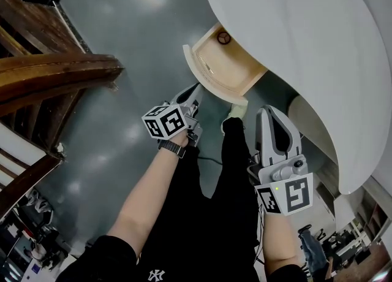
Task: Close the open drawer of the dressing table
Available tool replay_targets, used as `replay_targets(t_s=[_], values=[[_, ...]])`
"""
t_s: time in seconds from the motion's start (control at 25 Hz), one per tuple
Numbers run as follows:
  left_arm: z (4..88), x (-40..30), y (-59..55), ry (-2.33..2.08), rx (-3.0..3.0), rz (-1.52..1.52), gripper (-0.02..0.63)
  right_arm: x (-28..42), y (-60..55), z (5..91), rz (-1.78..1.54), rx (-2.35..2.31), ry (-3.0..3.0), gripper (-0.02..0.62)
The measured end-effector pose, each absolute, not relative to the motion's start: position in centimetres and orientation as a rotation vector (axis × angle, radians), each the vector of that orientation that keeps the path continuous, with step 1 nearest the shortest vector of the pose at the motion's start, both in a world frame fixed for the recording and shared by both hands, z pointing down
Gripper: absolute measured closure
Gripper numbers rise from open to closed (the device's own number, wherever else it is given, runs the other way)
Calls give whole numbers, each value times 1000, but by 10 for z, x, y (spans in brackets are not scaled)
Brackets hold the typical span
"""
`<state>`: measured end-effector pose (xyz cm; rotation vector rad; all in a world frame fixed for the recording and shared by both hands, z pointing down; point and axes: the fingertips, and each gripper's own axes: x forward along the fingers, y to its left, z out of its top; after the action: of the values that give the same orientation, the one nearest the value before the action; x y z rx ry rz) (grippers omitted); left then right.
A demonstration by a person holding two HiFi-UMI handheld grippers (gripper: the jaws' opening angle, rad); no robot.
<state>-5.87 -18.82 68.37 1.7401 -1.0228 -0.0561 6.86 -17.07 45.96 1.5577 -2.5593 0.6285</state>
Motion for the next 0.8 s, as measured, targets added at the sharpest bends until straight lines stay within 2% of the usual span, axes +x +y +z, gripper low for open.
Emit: replay_targets(t_s=[0.8], values=[[680, 4, -272, -939, 1845, -144, 597, 122, -218, 474, 565, 1654, -2527, 580]])
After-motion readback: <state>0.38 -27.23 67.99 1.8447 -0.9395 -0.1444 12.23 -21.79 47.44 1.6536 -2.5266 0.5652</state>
